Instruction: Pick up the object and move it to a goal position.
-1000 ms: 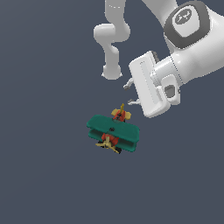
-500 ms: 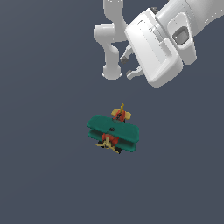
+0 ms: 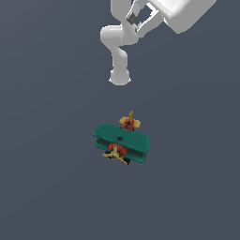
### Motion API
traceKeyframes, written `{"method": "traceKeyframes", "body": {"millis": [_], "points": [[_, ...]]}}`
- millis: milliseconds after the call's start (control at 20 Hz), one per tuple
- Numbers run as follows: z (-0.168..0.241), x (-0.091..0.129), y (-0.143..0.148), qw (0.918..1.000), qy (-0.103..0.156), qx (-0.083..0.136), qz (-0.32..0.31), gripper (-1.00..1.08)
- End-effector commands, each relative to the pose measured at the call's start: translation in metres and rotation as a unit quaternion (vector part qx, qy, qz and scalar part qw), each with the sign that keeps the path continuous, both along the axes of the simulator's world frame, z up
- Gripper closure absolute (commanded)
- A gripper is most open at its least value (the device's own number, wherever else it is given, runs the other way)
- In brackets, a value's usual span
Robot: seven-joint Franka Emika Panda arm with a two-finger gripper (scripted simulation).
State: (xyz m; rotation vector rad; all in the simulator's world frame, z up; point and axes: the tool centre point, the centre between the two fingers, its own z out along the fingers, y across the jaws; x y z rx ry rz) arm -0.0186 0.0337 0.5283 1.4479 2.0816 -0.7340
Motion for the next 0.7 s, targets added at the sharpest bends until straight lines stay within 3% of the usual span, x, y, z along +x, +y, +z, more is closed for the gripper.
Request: {"method": "traceKeyframes", "body": {"millis": [0,650], "points": [[0.023,-0.007,0.0,0.9999,-0.013,0.0,0.005,-0.2],[0.124,-0.051,0.016,0.9967,-0.069,-0.024,0.036,-0.2]]}}
